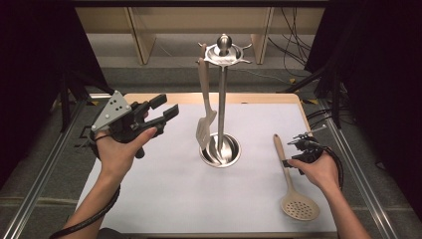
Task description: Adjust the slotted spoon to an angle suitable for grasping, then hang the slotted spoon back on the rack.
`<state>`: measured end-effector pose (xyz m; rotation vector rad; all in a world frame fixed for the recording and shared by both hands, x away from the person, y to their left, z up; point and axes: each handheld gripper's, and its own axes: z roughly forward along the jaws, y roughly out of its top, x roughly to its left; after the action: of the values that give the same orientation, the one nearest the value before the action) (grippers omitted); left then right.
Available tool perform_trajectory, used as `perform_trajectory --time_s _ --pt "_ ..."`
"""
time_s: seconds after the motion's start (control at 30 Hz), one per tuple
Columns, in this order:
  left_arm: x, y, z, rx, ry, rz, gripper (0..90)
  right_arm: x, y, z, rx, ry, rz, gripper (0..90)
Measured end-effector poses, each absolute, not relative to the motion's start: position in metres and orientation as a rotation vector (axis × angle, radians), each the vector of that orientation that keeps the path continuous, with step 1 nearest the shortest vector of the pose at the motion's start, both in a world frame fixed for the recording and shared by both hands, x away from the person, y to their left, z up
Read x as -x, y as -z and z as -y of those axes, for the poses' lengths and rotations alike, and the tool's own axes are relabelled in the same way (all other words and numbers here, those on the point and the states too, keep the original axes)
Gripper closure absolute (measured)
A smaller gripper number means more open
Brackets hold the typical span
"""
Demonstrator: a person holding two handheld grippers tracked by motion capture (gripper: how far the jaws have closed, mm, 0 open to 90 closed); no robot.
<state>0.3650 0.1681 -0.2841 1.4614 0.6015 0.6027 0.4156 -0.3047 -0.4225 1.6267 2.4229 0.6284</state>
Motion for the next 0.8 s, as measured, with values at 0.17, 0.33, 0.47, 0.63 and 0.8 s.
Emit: perform_trajectory --time_s 0.17,0.33,0.47,0.63,0.8 --pt "-0.365 0.284 -0.168 -1.462 -0.604 -0.601 47.7 -0.419 0.426 0.297 -1.737 -0.601 -2.416 53.6" --pt "-0.365 0.285 -0.169 -1.463 -0.602 -0.603 47.7 -0.421 0.429 0.294 -1.711 -0.568 -2.429 53.5" --pt "-0.365 0.286 -0.168 -1.463 -0.601 -0.606 47.6 -0.423 0.43 0.296 -1.673 -0.575 -2.447 53.6" --pt "-0.365 0.285 -0.167 -1.467 -0.601 -0.604 47.6 -0.424 0.431 0.297 -1.692 -0.55 -2.45 54.3" --pt "-0.365 0.286 -0.166 -1.47 -0.595 -0.602 47.6 -0.427 0.435 0.295 -1.713 -0.504 -2.472 57.0"
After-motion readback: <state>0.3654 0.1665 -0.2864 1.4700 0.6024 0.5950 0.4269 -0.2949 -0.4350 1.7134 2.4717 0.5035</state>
